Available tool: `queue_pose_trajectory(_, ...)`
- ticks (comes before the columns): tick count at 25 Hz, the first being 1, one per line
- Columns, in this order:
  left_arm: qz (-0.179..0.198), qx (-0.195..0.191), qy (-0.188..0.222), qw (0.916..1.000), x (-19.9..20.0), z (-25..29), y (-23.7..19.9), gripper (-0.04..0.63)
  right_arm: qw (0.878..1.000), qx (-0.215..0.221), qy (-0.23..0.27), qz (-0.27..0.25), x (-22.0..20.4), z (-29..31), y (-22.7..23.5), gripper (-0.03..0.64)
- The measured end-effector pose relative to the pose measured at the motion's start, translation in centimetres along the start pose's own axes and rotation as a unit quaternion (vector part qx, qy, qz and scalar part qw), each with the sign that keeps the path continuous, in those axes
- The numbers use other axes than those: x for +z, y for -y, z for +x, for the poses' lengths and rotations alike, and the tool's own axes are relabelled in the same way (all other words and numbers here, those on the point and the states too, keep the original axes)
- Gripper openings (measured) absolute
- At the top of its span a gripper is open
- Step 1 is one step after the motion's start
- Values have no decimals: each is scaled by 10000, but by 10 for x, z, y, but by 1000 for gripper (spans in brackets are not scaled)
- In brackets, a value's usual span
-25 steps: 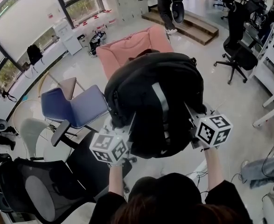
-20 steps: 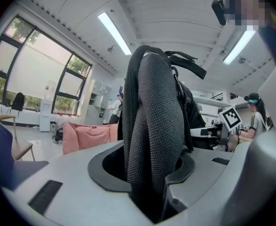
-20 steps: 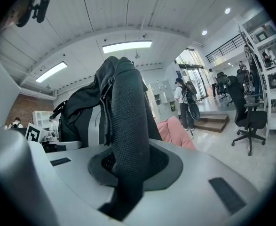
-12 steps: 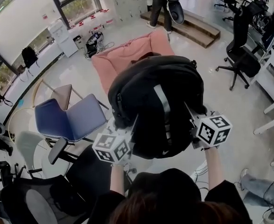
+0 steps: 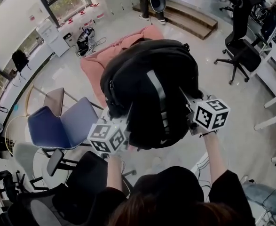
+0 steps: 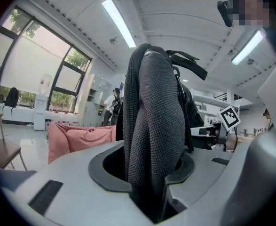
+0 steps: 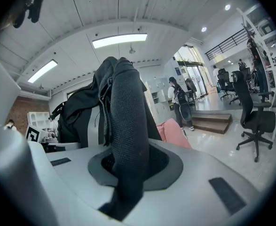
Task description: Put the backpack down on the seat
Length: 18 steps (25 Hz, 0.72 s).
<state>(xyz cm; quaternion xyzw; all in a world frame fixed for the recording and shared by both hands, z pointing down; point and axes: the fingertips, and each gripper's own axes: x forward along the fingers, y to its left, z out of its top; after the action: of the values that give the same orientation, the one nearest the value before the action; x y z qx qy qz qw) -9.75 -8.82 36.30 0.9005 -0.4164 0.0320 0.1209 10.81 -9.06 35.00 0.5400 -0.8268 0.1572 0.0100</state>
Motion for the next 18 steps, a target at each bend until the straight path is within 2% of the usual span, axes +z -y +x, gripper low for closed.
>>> queue_pose_trajectory(6,-92,178,-106,9997,-6,70,-16,154,9997,169,-139,87,3,50,59,63)
queue_pose_trajectory(12,-392,479,-349,9975,-19,127,-49,155,9976,410,-509,235,-2,112,103,63)
queue_pose_trajectory(18,-698,709,-676,9927,-47,179,-84,155,9924,599,-959,482,-28,173,144,63)
